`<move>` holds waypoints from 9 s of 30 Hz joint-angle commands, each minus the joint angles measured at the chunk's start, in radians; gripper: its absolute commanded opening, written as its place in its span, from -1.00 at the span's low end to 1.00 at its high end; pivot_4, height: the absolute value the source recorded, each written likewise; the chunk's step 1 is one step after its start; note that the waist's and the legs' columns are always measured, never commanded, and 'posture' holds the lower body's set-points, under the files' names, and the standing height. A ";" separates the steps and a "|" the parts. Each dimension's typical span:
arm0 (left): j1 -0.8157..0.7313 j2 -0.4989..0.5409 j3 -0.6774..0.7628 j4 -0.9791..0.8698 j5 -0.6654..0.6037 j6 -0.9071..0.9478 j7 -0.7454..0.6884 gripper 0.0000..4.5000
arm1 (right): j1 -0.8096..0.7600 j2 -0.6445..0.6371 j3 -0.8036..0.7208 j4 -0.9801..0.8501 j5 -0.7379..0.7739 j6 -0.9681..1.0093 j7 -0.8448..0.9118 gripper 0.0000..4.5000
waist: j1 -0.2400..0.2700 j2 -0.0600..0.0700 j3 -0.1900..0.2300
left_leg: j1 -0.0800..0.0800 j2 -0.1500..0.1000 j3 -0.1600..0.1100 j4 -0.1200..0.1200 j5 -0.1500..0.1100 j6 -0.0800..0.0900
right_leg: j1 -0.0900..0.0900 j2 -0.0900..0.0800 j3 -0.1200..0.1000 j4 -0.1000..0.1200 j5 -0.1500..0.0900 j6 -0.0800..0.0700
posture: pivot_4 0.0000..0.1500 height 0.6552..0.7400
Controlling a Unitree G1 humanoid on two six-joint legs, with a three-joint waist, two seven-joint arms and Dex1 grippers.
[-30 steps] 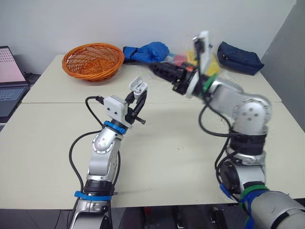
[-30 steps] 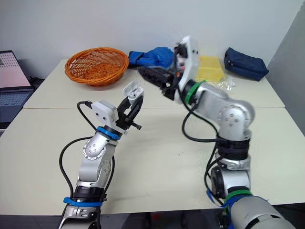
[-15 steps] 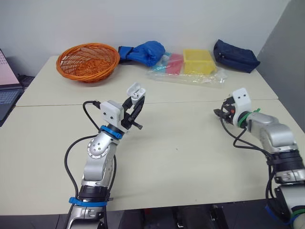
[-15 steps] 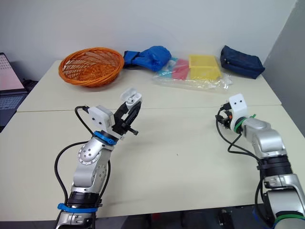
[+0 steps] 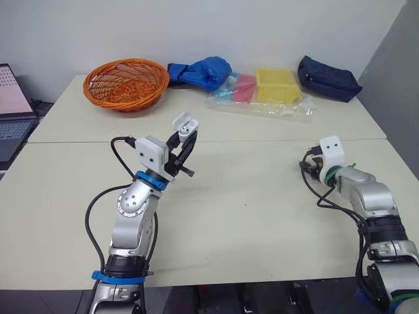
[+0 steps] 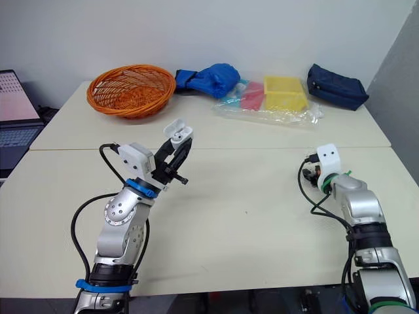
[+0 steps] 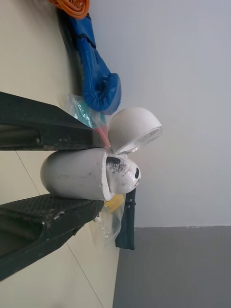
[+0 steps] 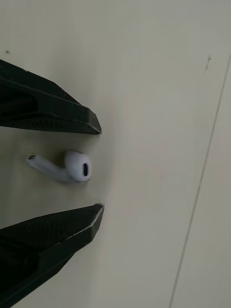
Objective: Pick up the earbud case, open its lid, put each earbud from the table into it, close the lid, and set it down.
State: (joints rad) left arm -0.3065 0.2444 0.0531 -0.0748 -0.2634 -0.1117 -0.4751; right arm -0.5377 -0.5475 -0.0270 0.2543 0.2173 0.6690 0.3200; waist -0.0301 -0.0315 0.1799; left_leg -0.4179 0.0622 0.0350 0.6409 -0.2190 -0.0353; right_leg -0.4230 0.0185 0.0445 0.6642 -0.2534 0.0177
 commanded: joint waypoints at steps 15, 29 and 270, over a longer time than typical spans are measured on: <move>-0.023 0.011 0.006 -0.042 -0.006 -0.004 0.004 -0.65 | 0.004 0.051 -0.059 0.019 -0.041 -0.015 -0.028 -0.83 | 0.000 0.000 0.000 | 0.001 -0.001 0.000 0.002 0.000 0.000 | 0.002 0.000 0.000 0.001 0.000 0.000 | 1.00 1.00; 0.009 0.016 0.013 -0.049 -0.015 -0.014 -0.008 -0.65 | 0.118 -0.384 0.112 -0.266 0.056 -0.100 0.746 -0.83 | 0.003 0.001 0.000 | 0.000 -0.001 -0.001 0.002 0.000 0.000 | 0.002 0.000 -0.001 -0.001 0.000 0.001 | 1.00 1.00; -0.098 -0.042 -0.040 0.110 -0.010 -0.117 -0.067 -0.65 | -0.303 0.414 -0.064 -0.560 0.167 0.056 0.242 -0.84 | 0.029 -0.002 -0.003 | 0.004 -0.001 -0.002 0.005 0.004 -0.002 | 0.000 -0.001 -0.002 0.014 0.004 -0.009 | 1.00 1.00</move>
State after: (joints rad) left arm -0.3757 0.2098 0.0113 0.0604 -0.2546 -0.2238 -0.5370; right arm -0.8566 -0.1512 -0.1141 -0.2781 0.3984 0.8059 0.5958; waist -0.0016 -0.0339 0.1770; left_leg -0.4146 0.0607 0.0339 0.6463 -0.2155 -0.0368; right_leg -0.4228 0.0175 0.0424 0.6774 -0.2490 0.0086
